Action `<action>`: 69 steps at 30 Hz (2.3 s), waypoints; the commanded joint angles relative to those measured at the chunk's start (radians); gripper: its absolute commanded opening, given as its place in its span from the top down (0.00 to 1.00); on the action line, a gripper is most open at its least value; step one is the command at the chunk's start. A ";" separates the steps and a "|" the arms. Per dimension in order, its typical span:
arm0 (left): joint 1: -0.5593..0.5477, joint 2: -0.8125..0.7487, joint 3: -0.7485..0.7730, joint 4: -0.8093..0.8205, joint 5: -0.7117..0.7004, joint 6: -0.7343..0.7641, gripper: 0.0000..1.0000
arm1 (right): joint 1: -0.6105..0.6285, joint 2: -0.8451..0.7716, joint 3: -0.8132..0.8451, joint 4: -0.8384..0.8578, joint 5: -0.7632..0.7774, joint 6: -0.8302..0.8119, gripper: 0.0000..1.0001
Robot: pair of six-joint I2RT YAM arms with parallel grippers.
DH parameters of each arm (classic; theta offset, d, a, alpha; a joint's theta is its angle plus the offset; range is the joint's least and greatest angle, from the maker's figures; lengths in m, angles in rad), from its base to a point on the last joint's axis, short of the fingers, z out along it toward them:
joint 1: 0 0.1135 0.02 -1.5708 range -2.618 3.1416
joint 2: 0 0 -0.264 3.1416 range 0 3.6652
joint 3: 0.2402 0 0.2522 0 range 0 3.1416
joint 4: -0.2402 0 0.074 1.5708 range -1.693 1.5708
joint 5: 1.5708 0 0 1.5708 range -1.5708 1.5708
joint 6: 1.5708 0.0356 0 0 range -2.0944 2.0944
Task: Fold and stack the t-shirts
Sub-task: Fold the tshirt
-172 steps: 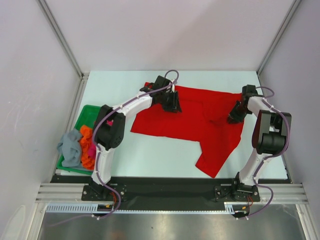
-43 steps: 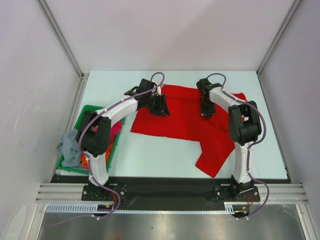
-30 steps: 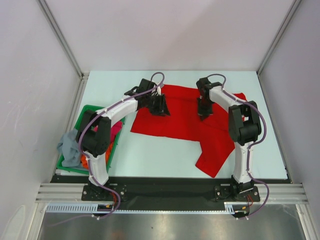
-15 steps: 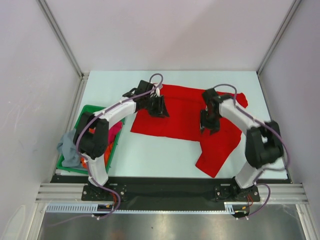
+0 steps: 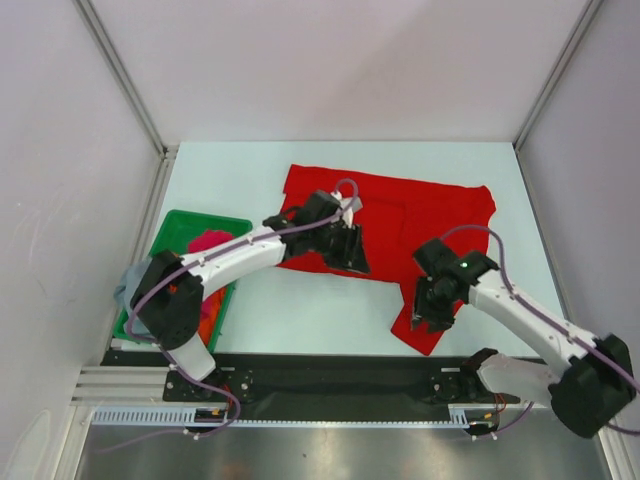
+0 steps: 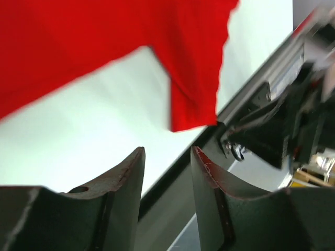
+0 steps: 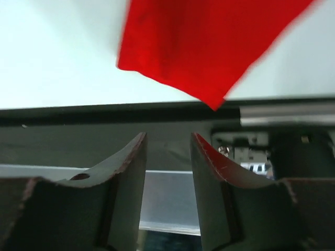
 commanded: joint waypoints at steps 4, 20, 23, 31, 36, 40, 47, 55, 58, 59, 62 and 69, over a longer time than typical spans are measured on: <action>-0.216 0.020 0.049 0.002 -0.193 -0.167 0.61 | -0.290 -0.243 0.019 -0.148 0.108 0.179 0.56; -0.534 0.438 0.538 -0.392 -0.580 -0.302 0.60 | -0.722 -0.269 0.097 -0.177 -0.033 -0.076 0.57; -0.542 0.503 0.608 -0.451 -0.608 -0.325 0.59 | -0.724 -0.279 0.141 -0.205 -0.004 -0.079 0.57; -0.547 0.610 0.729 -0.544 -0.611 -0.337 0.60 | -0.733 -0.268 0.238 -0.243 0.007 -0.083 0.57; -0.547 0.612 0.712 -0.526 -0.591 -0.342 0.61 | -0.731 -0.280 0.224 -0.241 0.022 -0.094 0.57; -0.545 0.629 0.712 -0.503 -0.544 -0.330 0.62 | -0.727 -0.280 0.197 -0.228 0.019 -0.100 0.57; -0.528 0.595 0.639 -0.388 -0.429 -0.299 0.79 | -0.704 -0.271 0.129 -0.209 -0.032 -0.125 0.56; -0.455 0.362 0.368 -0.272 -0.413 -0.274 1.00 | -0.569 -0.253 -0.053 -0.110 -0.147 -0.139 0.57; -0.403 0.236 0.233 -0.215 -0.412 -0.273 1.00 | -0.489 -0.231 -0.082 -0.070 -0.131 -0.108 0.59; -0.372 0.213 0.199 -0.193 -0.380 -0.280 1.00 | -0.468 -0.220 -0.089 -0.060 -0.133 -0.102 0.59; -0.331 0.167 0.111 -0.098 -0.295 -0.297 1.00 | -0.344 -0.164 -0.125 0.012 -0.144 -0.045 0.61; -0.306 0.213 0.122 -0.109 -0.251 -0.267 1.00 | -0.213 -0.133 -0.207 0.087 -0.076 0.085 0.62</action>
